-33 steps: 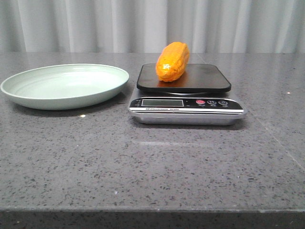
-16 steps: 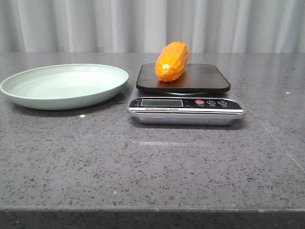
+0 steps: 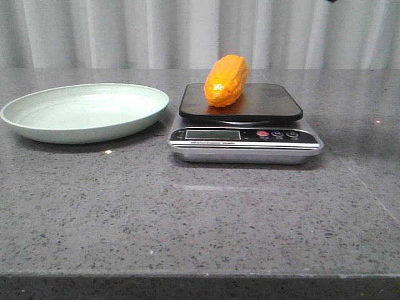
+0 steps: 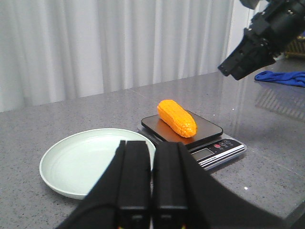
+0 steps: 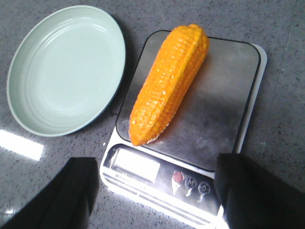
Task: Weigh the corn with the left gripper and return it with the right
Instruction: 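Lower the right gripper onto the corn on the scale and grasp it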
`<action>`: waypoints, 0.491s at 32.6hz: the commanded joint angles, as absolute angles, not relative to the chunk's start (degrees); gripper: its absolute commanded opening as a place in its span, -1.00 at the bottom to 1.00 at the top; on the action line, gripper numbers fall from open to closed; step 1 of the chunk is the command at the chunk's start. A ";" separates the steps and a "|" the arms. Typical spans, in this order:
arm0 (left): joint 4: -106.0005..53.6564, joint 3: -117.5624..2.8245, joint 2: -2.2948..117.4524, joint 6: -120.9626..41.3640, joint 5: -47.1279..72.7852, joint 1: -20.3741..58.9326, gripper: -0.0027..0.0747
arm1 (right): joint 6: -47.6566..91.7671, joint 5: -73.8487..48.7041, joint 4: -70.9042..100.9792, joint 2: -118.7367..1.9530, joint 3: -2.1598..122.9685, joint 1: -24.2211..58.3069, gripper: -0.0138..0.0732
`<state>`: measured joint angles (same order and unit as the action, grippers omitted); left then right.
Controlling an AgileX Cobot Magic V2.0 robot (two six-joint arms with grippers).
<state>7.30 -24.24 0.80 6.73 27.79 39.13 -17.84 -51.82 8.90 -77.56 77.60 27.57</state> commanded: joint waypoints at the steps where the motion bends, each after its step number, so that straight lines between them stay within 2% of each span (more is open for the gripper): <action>1: 7.19 -25.48 1.60 6.77 22.98 39.07 -0.60 | -25.52 -53.05 2.59 -81.68 86.30 29.86 0.70; 9: 7.19 -25.48 1.60 6.77 22.98 39.07 -0.60 | -33.81 -64.33 -4.52 -96.11 104.40 34.78 0.70; 13: 7.19 -25.48 1.60 6.77 22.98 39.07 -0.60 | -35.65 -74.10 -7.25 -103.03 112.07 35.14 0.70; 16: 7.19 -25.48 1.60 6.77 22.98 39.07 -0.60 | -35.97 -76.95 -7.32 -106.45 115.39 35.14 0.70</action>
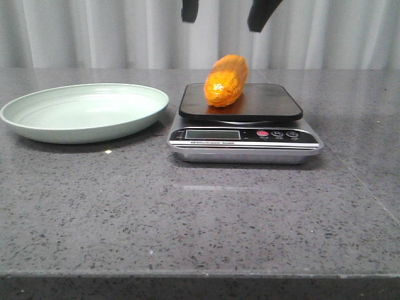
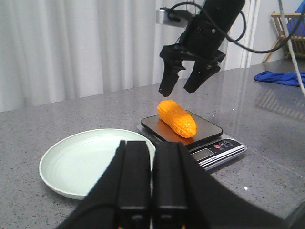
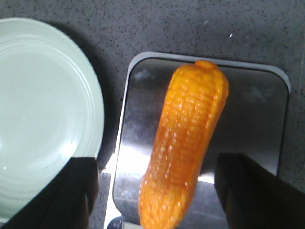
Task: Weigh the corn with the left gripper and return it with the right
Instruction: 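Lower the right gripper onto the corn on the scale and grasp it, then carry the corn with the right gripper back and set it on the plate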
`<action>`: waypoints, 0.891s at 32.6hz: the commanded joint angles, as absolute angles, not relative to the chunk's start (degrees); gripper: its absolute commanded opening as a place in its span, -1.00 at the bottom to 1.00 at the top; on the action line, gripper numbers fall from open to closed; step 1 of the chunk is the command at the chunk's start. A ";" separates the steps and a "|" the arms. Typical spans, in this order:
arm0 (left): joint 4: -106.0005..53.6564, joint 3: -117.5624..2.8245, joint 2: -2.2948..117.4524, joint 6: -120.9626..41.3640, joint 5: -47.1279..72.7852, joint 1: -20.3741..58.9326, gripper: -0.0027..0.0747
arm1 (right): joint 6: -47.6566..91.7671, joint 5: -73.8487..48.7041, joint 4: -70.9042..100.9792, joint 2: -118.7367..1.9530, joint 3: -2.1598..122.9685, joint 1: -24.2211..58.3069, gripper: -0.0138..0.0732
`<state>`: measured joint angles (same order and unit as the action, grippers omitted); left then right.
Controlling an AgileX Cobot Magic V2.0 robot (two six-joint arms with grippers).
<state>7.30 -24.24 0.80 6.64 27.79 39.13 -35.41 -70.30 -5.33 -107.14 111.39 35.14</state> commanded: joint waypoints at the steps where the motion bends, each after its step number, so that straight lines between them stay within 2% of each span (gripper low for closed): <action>1: 7.19 -25.48 1.60 6.77 22.98 39.07 -0.60 | -36.05 -76.95 -7.32 -107.20 115.75 35.14 0.70; 22: 7.19 -25.00 1.60 6.77 22.98 39.07 -0.60 | -36.22 -77.01 -9.28 -113.62 115.73 34.70 0.68; 24: 7.19 -25.00 1.60 6.77 22.98 39.07 -0.60 | -36.22 -77.01 -9.28 -113.91 115.73 34.79 0.57; 26: 7.19 -25.00 1.60 6.77 22.98 39.07 -0.60 | -36.22 -77.01 -9.28 -114.04 115.73 34.79 0.35; 29: 7.19 -25.00 1.60 6.77 22.98 39.07 -0.60 | -36.22 -77.01 -9.03 -114.04 116.54 34.79 -0.15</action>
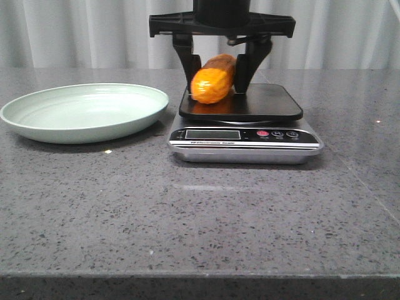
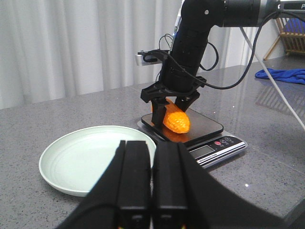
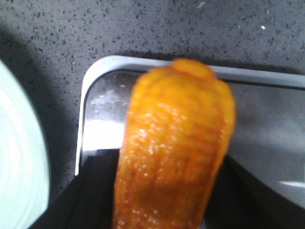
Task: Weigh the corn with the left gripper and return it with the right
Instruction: 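Carry the corn with the right gripper back and set it on the plate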
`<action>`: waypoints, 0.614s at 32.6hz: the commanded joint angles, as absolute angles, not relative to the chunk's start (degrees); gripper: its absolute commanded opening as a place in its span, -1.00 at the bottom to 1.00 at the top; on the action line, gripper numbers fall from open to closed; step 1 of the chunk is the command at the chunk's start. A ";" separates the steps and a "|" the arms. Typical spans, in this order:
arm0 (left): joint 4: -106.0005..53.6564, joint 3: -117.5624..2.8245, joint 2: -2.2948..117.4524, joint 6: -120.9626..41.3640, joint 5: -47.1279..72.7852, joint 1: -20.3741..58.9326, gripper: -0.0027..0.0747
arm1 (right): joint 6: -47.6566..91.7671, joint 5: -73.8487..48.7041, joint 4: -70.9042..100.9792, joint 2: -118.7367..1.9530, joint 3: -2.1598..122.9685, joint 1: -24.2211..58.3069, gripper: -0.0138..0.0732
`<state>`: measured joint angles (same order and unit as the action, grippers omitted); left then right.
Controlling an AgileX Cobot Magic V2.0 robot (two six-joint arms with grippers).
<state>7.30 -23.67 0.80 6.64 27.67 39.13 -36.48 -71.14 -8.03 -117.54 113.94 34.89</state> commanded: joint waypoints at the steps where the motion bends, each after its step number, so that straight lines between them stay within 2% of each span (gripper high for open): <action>1: 7.19 -25.00 1.60 6.77 22.98 39.07 -0.60 | -36.04 -76.95 -8.40 -114.04 117.03 34.79 -0.29; 3: 7.19 -25.00 1.60 6.77 22.98 39.07 -0.60 | -35.38 -76.47 -7.12 -114.04 118.56 35.11 -0.36; 9: 7.19 -25.00 1.60 6.77 22.98 39.07 -0.60 | -29.57 -71.18 0.51 -114.14 123.84 38.23 -0.30; 16: 7.19 -25.00 1.60 6.77 22.98 39.07 -0.60 | -29.56 -60.67 6.34 -115.67 124.39 41.35 -0.30; 20: 7.19 -25.00 1.60 6.77 22.98 39.07 -0.60 | -29.56 -56.79 6.91 -117.65 124.39 42.92 -0.17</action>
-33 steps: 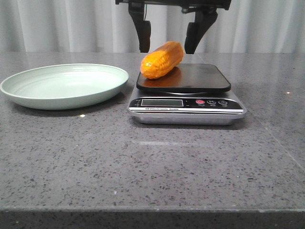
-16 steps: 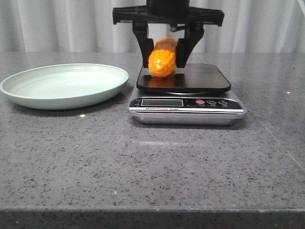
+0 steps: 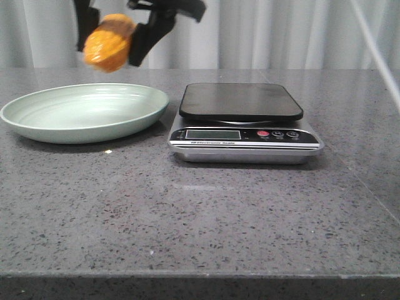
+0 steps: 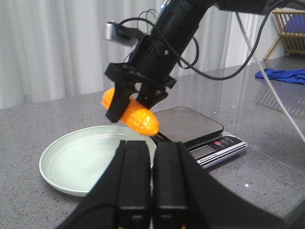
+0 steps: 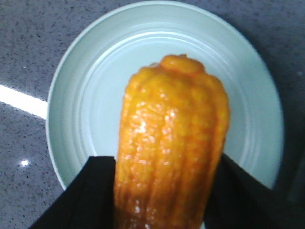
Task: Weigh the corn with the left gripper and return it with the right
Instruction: 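Carry the corn with the right gripper back and set it on the plate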
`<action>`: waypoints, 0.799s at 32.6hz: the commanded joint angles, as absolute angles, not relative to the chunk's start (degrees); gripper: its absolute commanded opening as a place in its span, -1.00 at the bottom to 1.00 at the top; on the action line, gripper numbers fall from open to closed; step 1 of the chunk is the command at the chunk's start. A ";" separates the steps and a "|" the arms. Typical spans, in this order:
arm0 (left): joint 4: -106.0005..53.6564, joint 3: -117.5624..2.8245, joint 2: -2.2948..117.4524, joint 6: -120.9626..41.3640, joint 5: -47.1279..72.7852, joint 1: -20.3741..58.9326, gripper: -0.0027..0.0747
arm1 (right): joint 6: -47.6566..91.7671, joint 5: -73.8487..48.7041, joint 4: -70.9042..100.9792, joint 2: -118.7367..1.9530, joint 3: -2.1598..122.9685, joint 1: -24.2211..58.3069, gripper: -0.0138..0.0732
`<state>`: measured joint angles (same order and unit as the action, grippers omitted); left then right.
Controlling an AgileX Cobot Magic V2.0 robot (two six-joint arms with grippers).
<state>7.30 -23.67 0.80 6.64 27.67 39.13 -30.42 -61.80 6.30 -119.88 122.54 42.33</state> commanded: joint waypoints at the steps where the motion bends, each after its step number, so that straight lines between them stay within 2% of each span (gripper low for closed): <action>1: 7.19 -25.00 1.60 6.77 22.98 39.07 -0.60 | -29.56 -56.31 6.99 -118.20 124.45 43.15 -0.10; 4: 7.19 -25.00 1.60 6.77 22.98 39.07 -0.60 | -29.56 -55.56 7.25 -119.92 124.58 43.52 0.09; 11: 7.19 -25.00 1.60 6.77 22.98 39.07 -0.60 | -29.76 -52.56 10.15 -120.73 124.73 43.65 0.68; 19: 7.19 -25.00 1.60 6.77 22.98 39.07 -0.60 | -29.76 -58.23 10.04 -119.98 127.98 42.94 0.71; 26: 7.19 -25.00 1.60 6.77 22.98 39.07 -0.60 | -29.43 -64.52 9.19 -115.31 128.03 38.64 0.71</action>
<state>7.30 -23.67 0.80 6.64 27.67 39.13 -30.42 -63.80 9.89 -121.59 125.80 40.76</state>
